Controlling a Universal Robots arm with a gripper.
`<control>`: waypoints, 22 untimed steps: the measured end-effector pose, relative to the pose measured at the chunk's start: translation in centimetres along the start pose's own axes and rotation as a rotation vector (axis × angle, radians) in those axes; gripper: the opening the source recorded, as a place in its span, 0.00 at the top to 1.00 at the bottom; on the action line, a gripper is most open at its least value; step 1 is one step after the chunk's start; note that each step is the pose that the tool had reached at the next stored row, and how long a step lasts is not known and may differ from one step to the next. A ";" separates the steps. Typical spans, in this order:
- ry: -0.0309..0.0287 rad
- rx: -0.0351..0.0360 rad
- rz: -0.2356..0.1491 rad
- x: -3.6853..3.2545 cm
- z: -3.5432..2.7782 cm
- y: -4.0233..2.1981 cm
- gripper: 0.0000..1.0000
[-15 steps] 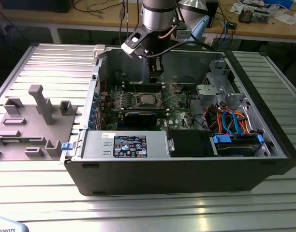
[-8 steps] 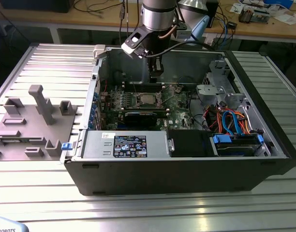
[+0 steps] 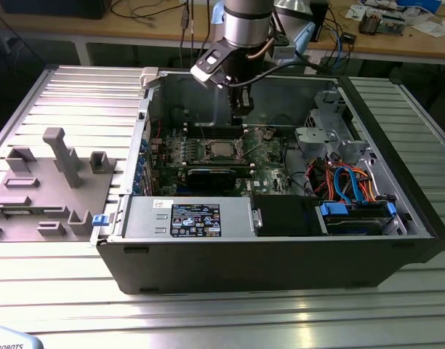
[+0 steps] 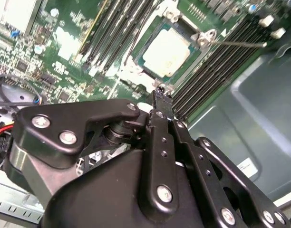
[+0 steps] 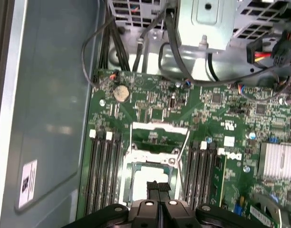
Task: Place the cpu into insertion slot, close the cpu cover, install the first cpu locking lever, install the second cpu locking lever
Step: 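Close the cpu cover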
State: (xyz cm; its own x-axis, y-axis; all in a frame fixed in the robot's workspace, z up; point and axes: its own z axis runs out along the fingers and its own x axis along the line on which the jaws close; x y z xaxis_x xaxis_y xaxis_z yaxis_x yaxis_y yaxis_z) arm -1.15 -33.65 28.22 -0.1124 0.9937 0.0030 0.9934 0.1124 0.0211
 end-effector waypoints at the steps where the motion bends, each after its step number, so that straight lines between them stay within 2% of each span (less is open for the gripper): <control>1: 0.0001 0.0004 0.001 -0.03 0.02 0.32 0.89; 5: -0.0007 0.0014 0.011 -0.12 0.07 1.09 0.89; 9: -0.0009 0.0021 0.020 -0.27 0.27 2.41 0.89; 14: -0.0010 0.0030 0.025 -0.43 0.56 3.77 0.89; 22: -0.0007 0.0069 0.031 -0.70 1.25 6.16 0.89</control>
State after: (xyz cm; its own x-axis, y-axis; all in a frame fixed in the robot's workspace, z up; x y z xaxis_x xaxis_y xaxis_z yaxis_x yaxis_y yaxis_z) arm 5.07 -33.65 27.10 -0.0820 0.9966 0.0029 0.9965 0.0819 0.0141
